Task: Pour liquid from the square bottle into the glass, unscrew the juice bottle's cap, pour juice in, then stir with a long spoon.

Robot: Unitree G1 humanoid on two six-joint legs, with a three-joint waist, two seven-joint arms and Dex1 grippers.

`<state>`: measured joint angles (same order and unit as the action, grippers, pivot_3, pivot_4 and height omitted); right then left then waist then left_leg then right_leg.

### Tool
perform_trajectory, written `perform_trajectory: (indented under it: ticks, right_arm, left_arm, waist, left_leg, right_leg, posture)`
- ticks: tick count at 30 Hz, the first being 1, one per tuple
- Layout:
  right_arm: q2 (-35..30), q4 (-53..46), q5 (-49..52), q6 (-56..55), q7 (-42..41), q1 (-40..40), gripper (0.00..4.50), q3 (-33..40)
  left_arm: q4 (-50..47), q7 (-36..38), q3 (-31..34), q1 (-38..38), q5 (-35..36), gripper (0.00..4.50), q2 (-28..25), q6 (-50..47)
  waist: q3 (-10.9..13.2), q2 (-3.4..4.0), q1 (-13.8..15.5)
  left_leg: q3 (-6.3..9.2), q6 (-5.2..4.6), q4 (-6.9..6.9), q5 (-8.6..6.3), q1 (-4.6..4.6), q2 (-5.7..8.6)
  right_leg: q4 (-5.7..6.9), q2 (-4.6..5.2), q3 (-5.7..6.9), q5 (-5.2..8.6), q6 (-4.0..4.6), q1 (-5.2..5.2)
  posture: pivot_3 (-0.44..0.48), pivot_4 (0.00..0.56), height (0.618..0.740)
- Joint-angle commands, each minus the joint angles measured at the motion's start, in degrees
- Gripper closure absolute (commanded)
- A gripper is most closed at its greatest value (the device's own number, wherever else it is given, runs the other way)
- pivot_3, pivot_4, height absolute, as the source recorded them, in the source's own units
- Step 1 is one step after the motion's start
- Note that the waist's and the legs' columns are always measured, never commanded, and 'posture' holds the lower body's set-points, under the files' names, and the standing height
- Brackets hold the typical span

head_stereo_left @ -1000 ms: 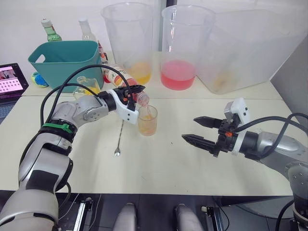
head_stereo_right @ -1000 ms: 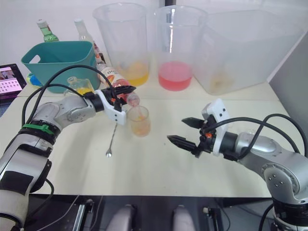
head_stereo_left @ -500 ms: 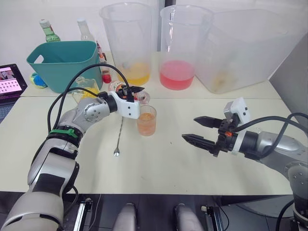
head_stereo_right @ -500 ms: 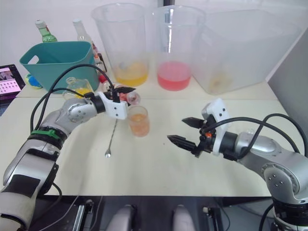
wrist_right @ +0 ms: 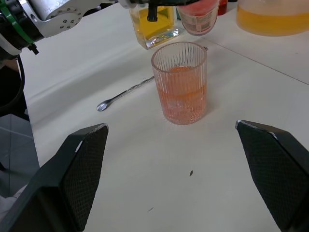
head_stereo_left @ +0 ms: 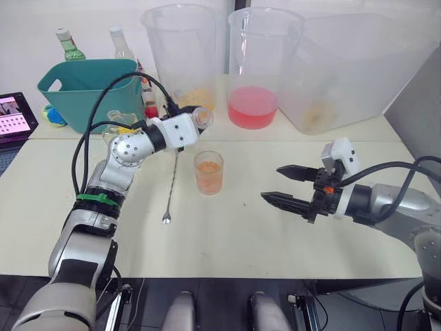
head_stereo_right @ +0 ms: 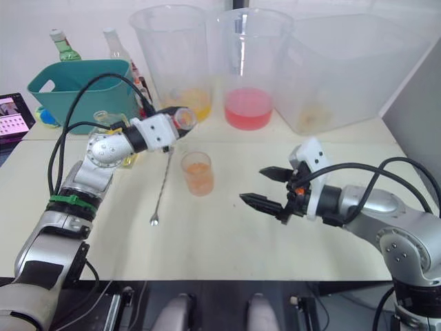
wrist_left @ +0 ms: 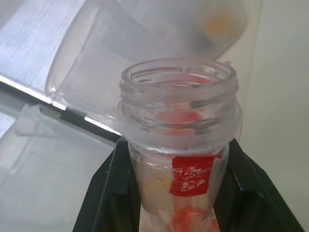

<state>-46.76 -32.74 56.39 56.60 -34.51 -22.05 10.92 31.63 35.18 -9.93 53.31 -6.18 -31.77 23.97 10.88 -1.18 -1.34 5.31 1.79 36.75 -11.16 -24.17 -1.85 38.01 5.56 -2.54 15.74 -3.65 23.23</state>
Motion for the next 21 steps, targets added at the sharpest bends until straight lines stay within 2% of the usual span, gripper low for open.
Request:
perform_trajectory:
  ticks: [1, 8, 12, 17, 21]
  right_arm:
    - [-1.0, 1.2, -0.2, -1.3, -2.7, -3.0, 0.03, -0.5]
    - [-3.1, 6.9, -0.7, -1.8, -10.7, -7.4, 0.03, -1.9]
    - [-3.9, 11.2, -2.6, -2.9, -16.6, -10.5, 0.03, -4.2]
    - [-2.7, 18.5, -8.2, -6.7, -24.1, -16.3, 0.03, -10.4]
    - [-0.6, 22.8, -12.3, -9.0, -27.0, -20.0, 0.03, -13.9]
  left_arm:
    - [-9.0, 1.8, 5.7, -0.1, 7.0, 2.98, -0.7, -10.8]
    - [-25.9, 7.9, 14.1, -6.7, 20.4, 2.98, -5.7, -36.3]
    - [-35.5, 11.9, 19.9, -13.9, 27.7, 2.98, -11.1, -45.5]
    - [-43.2, 10.1, 29.7, -21.3, 36.6, 2.98, -16.5, -60.8]
    - [-45.8, 8.7, 35.4, -28.3, 37.5, 2.98, -18.9, -64.6]
  waist:
    - [0.0, 0.0, -0.2]
    - [0.0, 0.01, -1.3]
    - [0.0, 0.01, -1.5]
    - [0.0, 0.0, -1.5]
    - [0.0, 0.01, -1.1]
  left_leg:
    - [0.0, 0.0, 0.0, 0.0, 0.01, 0.0]
    - [0.1, -0.01, 0.0, -0.01, 0.02, -0.01]
    - [0.12, -0.02, -0.01, -0.01, 0.02, -0.03]
    - [0.13, -0.03, 0.0, -0.02, 0.05, -0.05]
    - [0.12, -0.02, 0.0, -0.02, 0.05, -0.02]
  right_leg:
    - [0.0, 0.0, 0.0, 0.0, 0.0, 0.0]
    - [0.04, -0.02, 0.02, 0.0, 0.0, 0.0]
    - [0.02, -0.04, 0.02, 0.0, 0.0, 0.0]
    - [-0.02, -0.06, 0.01, 0.0, 0.0, 0.0]
    - [-0.02, -0.04, 0.01, 0.0, 0.0, -0.01]
  posture:
    - [0.0, 0.15, 0.74]
    - [0.0, 0.15, 0.74]
    - [0.0, 0.15, 0.74]
    - [0.0, 0.15, 0.74]
    - [0.0, 0.15, 0.74]
